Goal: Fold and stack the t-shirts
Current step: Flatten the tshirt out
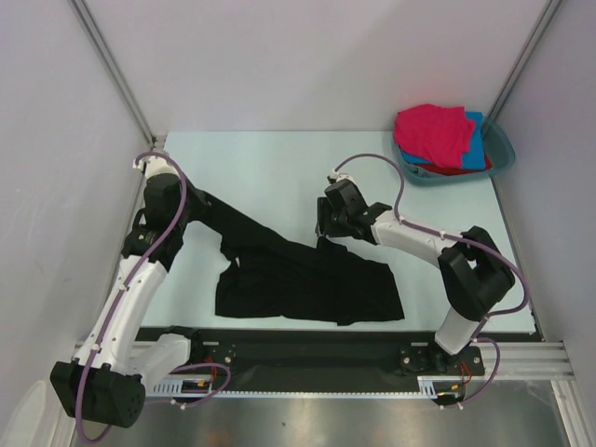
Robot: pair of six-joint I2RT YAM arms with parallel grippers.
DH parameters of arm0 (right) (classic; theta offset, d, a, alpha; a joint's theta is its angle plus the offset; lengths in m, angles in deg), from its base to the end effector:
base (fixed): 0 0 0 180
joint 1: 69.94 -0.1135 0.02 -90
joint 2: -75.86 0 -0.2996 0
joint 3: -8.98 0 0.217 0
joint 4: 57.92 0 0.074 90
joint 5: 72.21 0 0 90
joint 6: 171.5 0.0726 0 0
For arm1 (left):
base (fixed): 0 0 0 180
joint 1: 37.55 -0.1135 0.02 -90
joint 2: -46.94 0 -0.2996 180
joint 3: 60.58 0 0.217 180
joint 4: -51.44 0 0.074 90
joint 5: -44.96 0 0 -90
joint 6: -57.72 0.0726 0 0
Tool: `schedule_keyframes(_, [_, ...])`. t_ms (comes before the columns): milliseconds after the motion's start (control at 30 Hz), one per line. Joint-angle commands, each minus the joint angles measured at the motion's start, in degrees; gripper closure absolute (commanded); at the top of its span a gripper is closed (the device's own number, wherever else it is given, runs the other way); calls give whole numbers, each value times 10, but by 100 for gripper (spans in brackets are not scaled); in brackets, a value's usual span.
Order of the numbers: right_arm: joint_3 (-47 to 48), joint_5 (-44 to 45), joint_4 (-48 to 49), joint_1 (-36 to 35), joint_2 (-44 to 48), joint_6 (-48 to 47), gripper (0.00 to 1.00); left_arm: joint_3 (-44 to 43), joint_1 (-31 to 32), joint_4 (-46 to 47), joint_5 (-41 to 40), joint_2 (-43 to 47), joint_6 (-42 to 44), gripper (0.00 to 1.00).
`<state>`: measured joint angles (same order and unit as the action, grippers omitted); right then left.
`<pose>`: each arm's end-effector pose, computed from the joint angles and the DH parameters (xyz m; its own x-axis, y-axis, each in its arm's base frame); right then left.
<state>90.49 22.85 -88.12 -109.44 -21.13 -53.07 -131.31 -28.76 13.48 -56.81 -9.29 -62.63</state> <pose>0.2879 0.2290 0.2483 -0.7645 -0.0156 -0.6444 -0.2525 0.9270 0.2771 0.1966 -0.0154 0.3591 -0.3217 -0.4508 -0.8327 -0.2293 0.8903 -0.3934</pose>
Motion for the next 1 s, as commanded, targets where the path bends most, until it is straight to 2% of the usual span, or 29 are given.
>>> schedule_keyframes(0, [34, 16, -15, 2, -14, -1, 48, -23, -7, 20, 4, 2, 11, 100])
schedule_keyframes(367, [65, 20, -49, 3, -61, 1, 48, -25, -7, 19, 5, 1, 13, 100])
schedule_keyframes(433, [70, 22, -53, 3, -66, 1, 51, -25, -7, 19, 5, -2, 12, 100])
schedule_keyframes(500, [72, 21, -55, 5, -70, 1, 64, -25, -7, 20, 6, -2, 12, 100])
schedule_keyframes(533, [72, 20, -55, 6, -72, 1, 77, -25, -7, 20, 6, -1, 12, 100])
schedule_keyframes(567, [72, 20, -55, 6, -72, 1, 85, -25, -7, 20, 6, -4, 12, 100])
schedule_keyframes(633, [72, 22, -55, 5, -68, 2, 97, -25, -7, 20, 6, -4, 13, 100])
schedule_keyframes(667, [71, 24, -54, 6, -65, 0, 100, -25, -7, 20, 6, -4, 12, 100])
schedule_keyframes(800, [64, 39, -51, 5, -22, -20, 100, -26, -7, 16, 7, -3, 14, 100])
schedule_keyframes(967, [78, 131, -102, -3, 115, -51, 100, -44, -7, 4, 0, 6, 20, 100])
